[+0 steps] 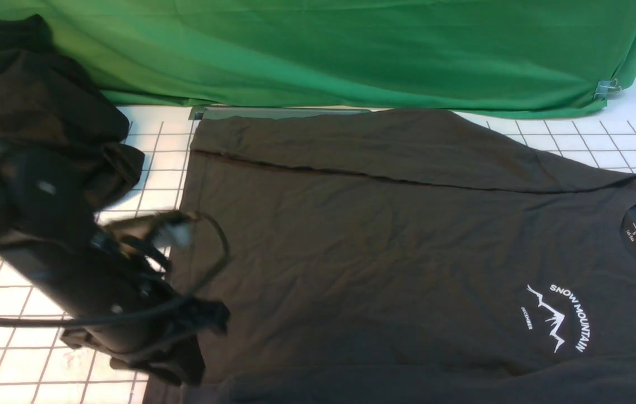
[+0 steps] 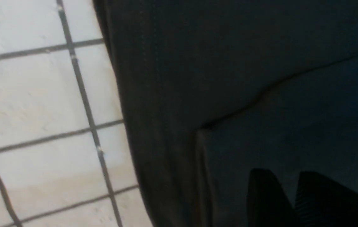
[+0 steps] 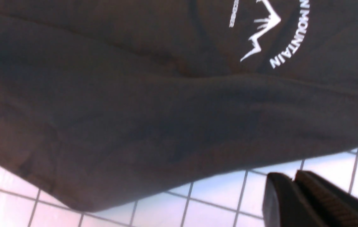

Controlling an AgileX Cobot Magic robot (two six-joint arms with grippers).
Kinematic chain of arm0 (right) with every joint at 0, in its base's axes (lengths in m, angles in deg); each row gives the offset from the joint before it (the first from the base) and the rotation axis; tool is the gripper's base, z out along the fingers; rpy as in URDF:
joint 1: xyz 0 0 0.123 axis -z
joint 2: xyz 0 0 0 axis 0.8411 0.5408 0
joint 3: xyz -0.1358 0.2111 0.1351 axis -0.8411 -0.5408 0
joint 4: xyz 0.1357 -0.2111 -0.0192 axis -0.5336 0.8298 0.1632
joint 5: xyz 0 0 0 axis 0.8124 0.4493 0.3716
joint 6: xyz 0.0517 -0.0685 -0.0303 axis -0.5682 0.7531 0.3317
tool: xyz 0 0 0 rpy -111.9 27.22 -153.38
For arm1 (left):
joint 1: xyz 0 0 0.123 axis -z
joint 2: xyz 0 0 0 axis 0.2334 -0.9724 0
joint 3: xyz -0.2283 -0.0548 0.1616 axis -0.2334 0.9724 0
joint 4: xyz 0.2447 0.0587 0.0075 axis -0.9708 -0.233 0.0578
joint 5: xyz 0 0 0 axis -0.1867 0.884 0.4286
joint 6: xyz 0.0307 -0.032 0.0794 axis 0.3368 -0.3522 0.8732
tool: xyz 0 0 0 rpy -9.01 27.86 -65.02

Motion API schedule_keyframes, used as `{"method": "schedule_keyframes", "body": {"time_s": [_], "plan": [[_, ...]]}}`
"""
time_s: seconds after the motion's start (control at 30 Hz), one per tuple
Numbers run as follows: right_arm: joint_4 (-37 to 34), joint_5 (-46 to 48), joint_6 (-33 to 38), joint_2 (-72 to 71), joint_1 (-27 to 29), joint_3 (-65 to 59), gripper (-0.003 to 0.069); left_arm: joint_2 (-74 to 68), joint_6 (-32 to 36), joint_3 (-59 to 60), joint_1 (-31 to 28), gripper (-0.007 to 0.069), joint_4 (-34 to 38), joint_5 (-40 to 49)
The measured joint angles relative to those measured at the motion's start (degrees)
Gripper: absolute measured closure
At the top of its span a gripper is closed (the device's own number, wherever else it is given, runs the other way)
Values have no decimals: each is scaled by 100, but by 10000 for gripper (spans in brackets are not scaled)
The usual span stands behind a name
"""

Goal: Fold a long-sleeved shirt over a white checkered tablecloth.
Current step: 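Grasp the left edge of the dark T-shirt lying flat on the table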

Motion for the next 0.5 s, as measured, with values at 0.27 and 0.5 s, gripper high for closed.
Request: {"method": "schedule_keyframes", "body": {"time_s": [0.27, 0.5], "plan": [[0, -87, 37, 0, 0, 0, 608, -797, -141, 0, 130, 269, -383, -592], [0, -143, 59, 0, 0, 0, 599, -839, -154, -6, 135, 221, -354, -619]]}}
